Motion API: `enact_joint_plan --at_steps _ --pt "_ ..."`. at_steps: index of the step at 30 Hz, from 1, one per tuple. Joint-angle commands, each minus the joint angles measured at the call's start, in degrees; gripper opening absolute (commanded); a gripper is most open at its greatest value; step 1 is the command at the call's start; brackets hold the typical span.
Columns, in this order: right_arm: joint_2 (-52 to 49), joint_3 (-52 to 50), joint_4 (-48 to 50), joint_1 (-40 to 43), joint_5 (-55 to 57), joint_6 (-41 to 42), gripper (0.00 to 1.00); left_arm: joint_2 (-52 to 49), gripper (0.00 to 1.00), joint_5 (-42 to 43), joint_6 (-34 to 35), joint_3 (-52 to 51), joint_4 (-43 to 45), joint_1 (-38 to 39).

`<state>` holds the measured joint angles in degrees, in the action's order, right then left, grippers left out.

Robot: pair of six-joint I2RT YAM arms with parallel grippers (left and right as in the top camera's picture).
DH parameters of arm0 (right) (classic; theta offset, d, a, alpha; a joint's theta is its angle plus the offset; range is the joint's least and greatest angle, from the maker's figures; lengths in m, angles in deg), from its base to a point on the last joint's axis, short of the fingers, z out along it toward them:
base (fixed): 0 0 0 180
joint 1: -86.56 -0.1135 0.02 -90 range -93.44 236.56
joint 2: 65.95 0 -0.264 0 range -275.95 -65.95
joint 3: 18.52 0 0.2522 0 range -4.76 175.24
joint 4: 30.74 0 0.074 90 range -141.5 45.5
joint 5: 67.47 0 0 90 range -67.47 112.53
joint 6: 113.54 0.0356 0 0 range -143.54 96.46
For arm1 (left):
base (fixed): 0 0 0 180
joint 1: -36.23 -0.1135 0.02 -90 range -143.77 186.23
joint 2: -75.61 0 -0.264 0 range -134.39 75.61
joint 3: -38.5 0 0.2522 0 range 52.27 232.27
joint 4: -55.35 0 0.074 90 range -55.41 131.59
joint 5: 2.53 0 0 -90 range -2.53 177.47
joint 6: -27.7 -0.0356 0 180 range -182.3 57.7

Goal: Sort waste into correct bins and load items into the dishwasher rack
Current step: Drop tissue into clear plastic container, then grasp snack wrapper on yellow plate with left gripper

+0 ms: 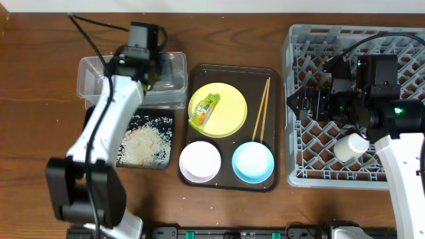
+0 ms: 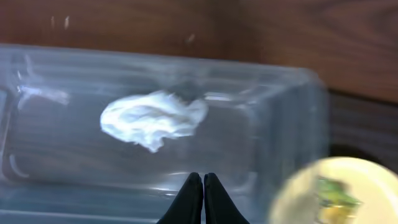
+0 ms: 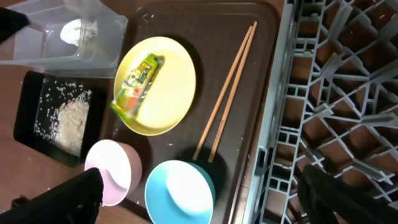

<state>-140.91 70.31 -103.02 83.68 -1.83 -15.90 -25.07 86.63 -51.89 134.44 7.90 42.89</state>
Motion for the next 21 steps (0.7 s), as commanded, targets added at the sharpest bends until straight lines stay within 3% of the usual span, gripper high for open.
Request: enact_joint_plan --at_steps 1,3,7,15,21 --pt "-0.1 1.0 -0.6 0.4 0.2 0.0 0.98 -0.6 0.08 9.8 -0.5 -0.5 -0.6 -1.3" --pt "-0.1 1.0 -1.2 0.4 0.2 0.0 0.98 0.5 0.18 13.7 -0.5 -0.5 -2.4 -0.4" --pt "-0.1 1.0 -1.2 0.4 0.2 0.0 0.99 3.3 0.36 11.9 -3.1 -0.5 -5.2 5.4" --pt "-0.1 1.0 -1.3 0.4 0.2 0.0 0.99 1.3 0.54 -2.4 -3.1 -2.5 -6.8 19.6" --pt "-0.1 1.0 -1.2 0.4 0.2 0.0 0.99 -7.8 0.63 -3.5 -2.9 -3.5 -5.7 22.1"
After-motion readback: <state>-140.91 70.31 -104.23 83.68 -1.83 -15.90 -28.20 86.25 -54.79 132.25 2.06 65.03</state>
